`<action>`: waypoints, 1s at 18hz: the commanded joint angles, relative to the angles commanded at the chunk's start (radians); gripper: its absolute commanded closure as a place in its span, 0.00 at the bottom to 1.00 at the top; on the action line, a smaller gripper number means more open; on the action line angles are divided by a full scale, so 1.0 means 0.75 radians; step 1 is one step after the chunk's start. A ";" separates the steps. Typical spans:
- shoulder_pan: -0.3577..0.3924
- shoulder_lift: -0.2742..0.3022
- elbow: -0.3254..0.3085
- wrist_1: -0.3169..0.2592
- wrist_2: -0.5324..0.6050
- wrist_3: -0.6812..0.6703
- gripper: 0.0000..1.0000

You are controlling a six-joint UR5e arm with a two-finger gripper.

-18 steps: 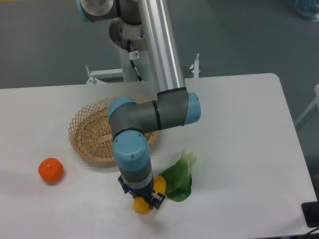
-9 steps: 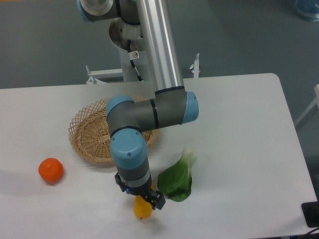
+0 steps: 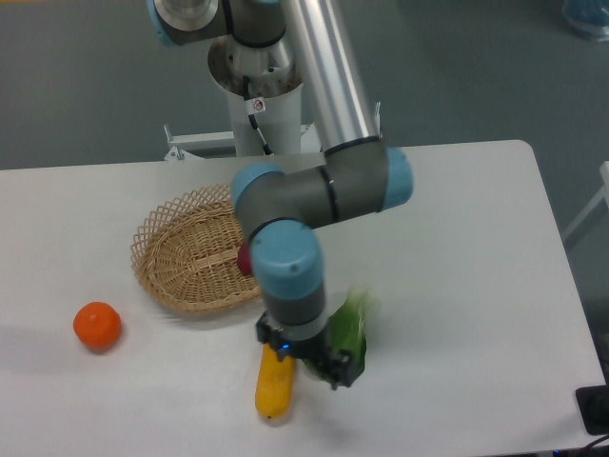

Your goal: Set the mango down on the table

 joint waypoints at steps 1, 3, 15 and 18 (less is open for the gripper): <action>0.029 0.010 -0.002 -0.033 -0.008 0.025 0.00; 0.076 0.021 0.000 -0.068 -0.016 0.088 0.00; 0.250 0.033 0.000 -0.117 -0.018 0.436 0.00; 0.248 0.035 -0.002 -0.117 -0.014 0.440 0.00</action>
